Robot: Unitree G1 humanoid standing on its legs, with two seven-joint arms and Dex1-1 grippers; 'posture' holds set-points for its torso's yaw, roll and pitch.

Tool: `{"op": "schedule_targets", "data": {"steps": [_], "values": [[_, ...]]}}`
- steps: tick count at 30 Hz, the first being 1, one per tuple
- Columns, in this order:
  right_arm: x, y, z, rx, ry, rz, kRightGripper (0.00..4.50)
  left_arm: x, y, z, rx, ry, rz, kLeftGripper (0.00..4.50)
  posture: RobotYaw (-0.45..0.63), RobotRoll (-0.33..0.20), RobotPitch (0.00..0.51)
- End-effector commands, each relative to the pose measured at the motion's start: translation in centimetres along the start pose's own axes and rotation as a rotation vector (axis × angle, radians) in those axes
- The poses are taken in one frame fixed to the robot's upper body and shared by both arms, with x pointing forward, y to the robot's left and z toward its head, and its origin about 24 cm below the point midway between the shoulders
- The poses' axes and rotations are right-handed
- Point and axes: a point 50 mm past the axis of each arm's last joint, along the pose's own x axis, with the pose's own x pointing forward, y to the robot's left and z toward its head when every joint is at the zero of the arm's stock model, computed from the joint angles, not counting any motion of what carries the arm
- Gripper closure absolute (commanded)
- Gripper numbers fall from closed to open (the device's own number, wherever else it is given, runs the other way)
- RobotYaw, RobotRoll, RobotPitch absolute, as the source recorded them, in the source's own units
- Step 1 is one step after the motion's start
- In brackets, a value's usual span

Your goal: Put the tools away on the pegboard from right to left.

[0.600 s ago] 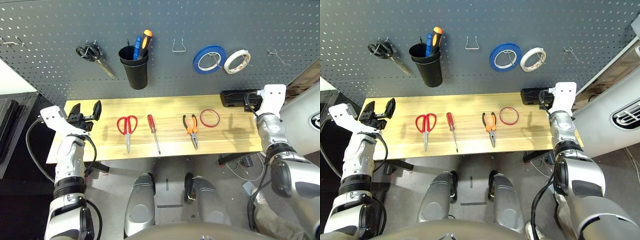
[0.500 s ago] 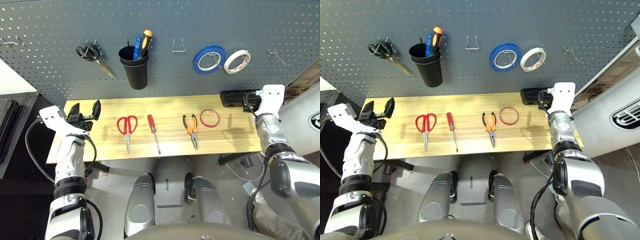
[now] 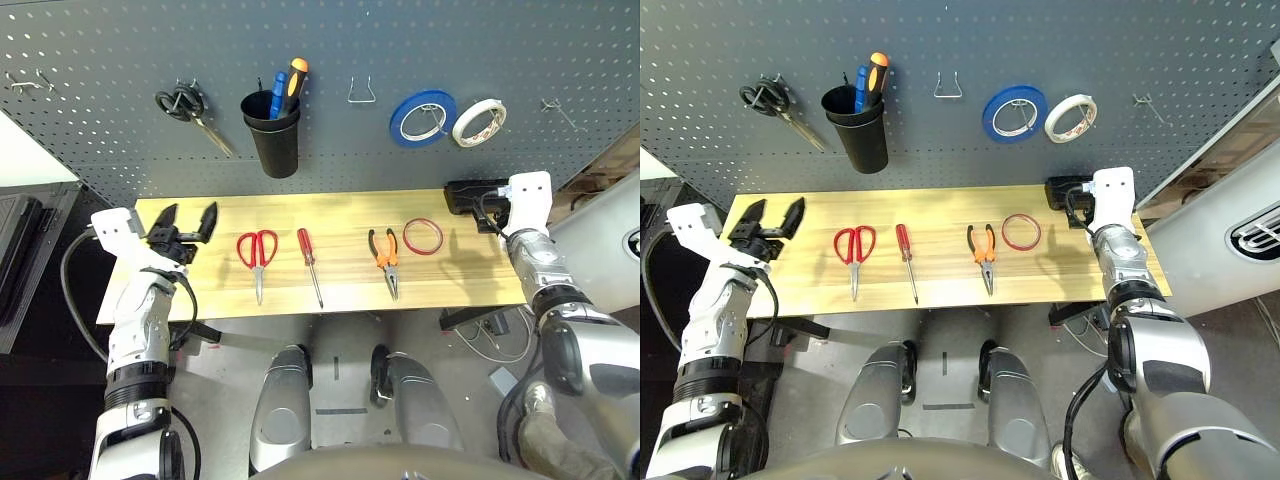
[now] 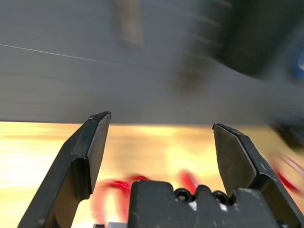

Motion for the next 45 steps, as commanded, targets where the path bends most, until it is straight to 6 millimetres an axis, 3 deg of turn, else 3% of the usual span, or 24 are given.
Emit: {"op": "schedule_targets", "data": {"steps": [1, 6, 14, 31, 34, 43, 44, 45], "values": [[-0.2, 0.1, -0.5, -0.043, 0.075, 0.116, 0.00, -0.4, -1.6, 0.0, 0.010, 0.083, -0.147, 0.02, 0.26, 0.000, 0.242], [0.0, 1.3, -0.3, -0.131, 0.148, 0.302, 0.00, -0.7, -2.8, 0.7, 0.026, 0.147, -0.247, 0.02, 0.28, 0.000, 0.260], [0.4, 3.7, -0.1, -0.261, 0.241, 0.513, 0.00, -2.1, -3.3, 1.4, 0.046, 0.188, -0.244, 0.02, 0.35, 0.000, 0.285], [0.6, 6.5, -2.1, -0.442, 0.468, 0.573, 0.00, -4.6, -4.6, 2.5, 0.069, 0.226, -0.204, 0.02, 0.47, 0.000, 0.337], [0.6, 6.4, -2.2, -0.443, 0.486, 0.547, 0.87, -4.7, -4.7, 2.5, 0.068, 0.231, -0.197, 0.00, 0.47, 0.000, 0.338], [0.7, 5.4, -1.8, -0.424, 0.398, 0.464, 4.20, -4.1, -5.2, 2.4, 0.051, 0.219, -0.230, 0.00, 0.44, 0.000, 0.322], [0.7, 5.1, -1.9, -0.423, 0.387, 0.451, 4.48, -3.9, -5.2, 2.5, 0.045, 0.211, -0.240, 0.00, 0.44, 0.000, 0.319], [0.6, 4.9, -2.0, -0.424, 0.367, 0.434, 4.48, -3.7, -5.4, 2.7, 0.037, 0.195, -0.254, 0.00, 0.42, 0.000, 0.312]]}}
